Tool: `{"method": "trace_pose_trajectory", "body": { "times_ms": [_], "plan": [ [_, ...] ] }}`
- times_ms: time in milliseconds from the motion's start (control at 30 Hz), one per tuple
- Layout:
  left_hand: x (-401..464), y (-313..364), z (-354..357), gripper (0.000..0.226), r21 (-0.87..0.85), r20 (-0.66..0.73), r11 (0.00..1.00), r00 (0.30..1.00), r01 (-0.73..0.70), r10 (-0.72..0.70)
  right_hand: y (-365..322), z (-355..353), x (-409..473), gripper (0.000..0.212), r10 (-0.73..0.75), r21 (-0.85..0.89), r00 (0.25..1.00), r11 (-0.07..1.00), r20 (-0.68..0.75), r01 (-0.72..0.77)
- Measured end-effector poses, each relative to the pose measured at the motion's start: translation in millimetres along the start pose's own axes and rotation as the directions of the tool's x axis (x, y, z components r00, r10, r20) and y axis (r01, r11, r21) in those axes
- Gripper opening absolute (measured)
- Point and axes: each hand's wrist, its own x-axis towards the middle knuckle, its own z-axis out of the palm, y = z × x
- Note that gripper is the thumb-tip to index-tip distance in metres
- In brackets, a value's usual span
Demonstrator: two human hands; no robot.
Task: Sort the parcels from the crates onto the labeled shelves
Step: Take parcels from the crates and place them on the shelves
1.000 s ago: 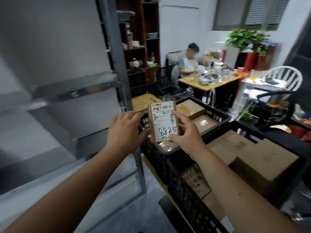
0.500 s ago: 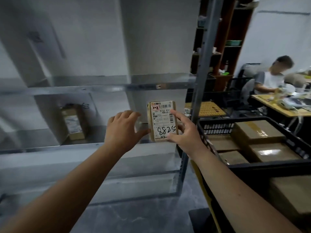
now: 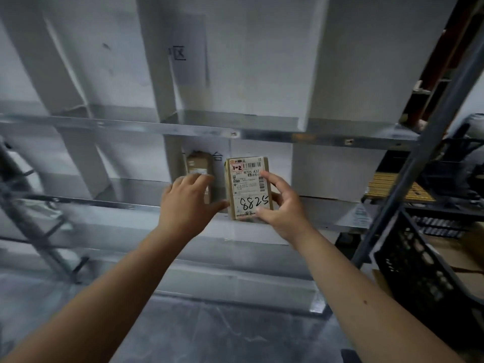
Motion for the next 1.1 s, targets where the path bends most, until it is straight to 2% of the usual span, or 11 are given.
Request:
{"method": "trace_pose_trajectory", "body": {
  "times_ms": [333,600,833,967,1100],
  "plan": [
    [-13,-164,-29,0.076,0.059,-0.071,0.988,0.988,0.143,-0.139,6,167,55,0.081,-0.019,0.043,0.989,0.999,0.145,0.013],
    [-41,-277,-54,0.081,0.132,-0.104,0.940,0.947,0.315,-0.302,14,289,88,0.084,-0.035,0.056,0.942,0.998,0.333,0.017],
    [-30,-339,-66,0.082,0.160,-0.153,0.892,0.903,0.424,-0.402,4,354,129,0.083,-0.084,0.082,0.904,0.995,0.420,0.055],
    [3,-367,-66,0.074,0.160,-0.184,0.883,0.892,0.442,-0.413,-5,381,173,0.081,-0.156,0.094,0.889,0.987,0.431,0.128],
    [50,-401,-70,0.080,0.157,-0.186,0.877,0.886,0.454,-0.425,-9,405,225,0.081,-0.219,0.097,0.880,0.976,0.421,0.196]
  ]
}}
